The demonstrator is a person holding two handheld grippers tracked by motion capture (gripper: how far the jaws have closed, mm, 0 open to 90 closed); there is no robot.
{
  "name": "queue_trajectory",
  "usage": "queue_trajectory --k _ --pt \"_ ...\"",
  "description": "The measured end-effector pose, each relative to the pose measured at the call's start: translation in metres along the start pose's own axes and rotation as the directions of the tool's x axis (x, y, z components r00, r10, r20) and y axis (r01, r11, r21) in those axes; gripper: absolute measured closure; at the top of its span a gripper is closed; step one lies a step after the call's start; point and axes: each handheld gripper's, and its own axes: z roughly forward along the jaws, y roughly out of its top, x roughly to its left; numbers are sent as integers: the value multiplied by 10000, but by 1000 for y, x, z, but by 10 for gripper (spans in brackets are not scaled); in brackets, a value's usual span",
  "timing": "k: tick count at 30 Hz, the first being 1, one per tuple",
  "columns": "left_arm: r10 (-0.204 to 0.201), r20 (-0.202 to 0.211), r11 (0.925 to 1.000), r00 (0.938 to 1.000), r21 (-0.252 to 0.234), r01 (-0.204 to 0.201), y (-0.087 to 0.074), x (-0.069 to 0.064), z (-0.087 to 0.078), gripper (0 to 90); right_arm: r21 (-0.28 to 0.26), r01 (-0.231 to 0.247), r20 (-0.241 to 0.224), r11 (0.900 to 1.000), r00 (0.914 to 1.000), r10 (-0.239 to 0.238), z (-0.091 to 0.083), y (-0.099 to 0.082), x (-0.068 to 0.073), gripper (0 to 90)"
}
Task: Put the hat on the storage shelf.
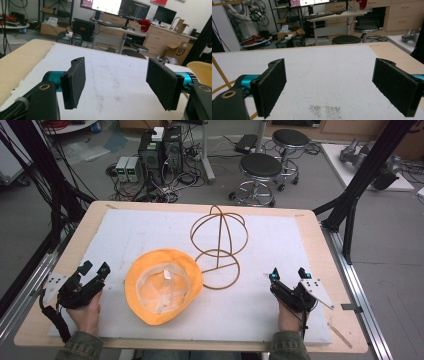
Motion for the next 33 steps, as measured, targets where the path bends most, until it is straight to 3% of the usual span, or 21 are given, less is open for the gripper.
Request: queue_trajectory --k 9,13,19,27,33 --pt "-178 820 9991 9965 393 146 14 -11 3 315 59 -72 5 10000 10000 72 1 0 -2 108" --pt "-48 926 9992 9957 396 12 16 -15 5 315 59 -39 14 10000 10000 39 0 0 -2 108" --pt "-63 1260 9987 9920 508 -1 18 -22 6 313 -137 -432 34 9990 9991 433 -4 -2 -5 109" --pt "101 1725 9980 9850 597 -207 19 -33 11 319 -233 -228 85 9995 9997 230 -5 -2 -6 109" --pt "46 1814 9968 9834 777 -190 18 -35 12 318 -210 -274 26 9994 9996 275 -6 -2 -7 109"
